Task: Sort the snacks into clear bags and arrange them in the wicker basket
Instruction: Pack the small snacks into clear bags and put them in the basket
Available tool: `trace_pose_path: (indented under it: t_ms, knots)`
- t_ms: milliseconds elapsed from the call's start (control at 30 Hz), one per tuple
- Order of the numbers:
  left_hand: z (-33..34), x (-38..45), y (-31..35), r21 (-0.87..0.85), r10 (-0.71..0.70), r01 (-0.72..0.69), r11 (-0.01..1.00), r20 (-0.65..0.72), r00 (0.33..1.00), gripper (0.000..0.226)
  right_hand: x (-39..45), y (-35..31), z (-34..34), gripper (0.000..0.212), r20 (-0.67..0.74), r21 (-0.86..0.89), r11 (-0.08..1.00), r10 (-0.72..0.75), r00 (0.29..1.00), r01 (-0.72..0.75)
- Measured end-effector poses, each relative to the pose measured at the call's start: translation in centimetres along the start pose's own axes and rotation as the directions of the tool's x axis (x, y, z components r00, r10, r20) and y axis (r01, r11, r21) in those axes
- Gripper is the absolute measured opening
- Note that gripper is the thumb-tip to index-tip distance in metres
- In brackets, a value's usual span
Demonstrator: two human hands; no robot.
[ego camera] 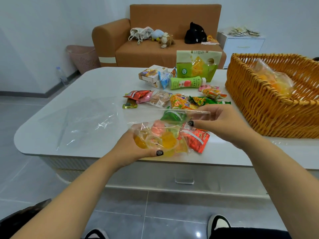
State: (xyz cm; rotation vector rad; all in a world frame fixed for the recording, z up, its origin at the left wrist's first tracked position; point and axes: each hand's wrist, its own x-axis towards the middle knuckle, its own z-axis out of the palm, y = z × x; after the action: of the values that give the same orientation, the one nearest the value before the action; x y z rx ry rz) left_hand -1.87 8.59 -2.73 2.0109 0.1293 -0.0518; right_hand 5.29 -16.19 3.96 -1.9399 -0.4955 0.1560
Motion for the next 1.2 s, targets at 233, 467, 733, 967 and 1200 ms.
trace_pose_path:
  t_ms: [233, 467, 733, 967, 1200]
  knots:
    - [0.6, -0.2, 0.4, 0.060, 0.090, -0.088, 0.994, -0.046, 0.995, 0.090, -1.7, -1.7, -0.8, 0.049, 0.128, -0.247, 0.969, 0.011, 0.992, 0.021]
    - [1.4, -1.4, 0.8, 0.008, -0.008, 0.009, 1.000, -0.028, 1.000, 0.086, -3.0, -0.9, -3.1, 0.013, -0.129, 0.014, 0.999, 0.051, 0.990, -0.049]
    - [1.5, -1.9, -0.3, -0.082, -0.117, 0.120, 0.989, 0.038, 0.992, 0.087, -3.1, 1.1, -3.5, 0.021, -0.015, 0.113, 0.931, 0.350, 0.937, -0.346]
    - [1.1, -1.5, 0.0, -0.197, -0.146, 0.133, 0.971, -0.054, 0.988, 0.076, -2.1, 0.8, -2.2, 0.025, -0.101, 0.179, 0.932, 0.335, 0.937, -0.314]
    - [1.0, -1.6, 0.2, -0.242, -0.113, 0.089, 0.966, -0.088, 0.990, 0.073, -1.3, 0.9, -1.3, 0.007, -0.106, 0.285, 0.916, 0.324, 0.940, -0.283]
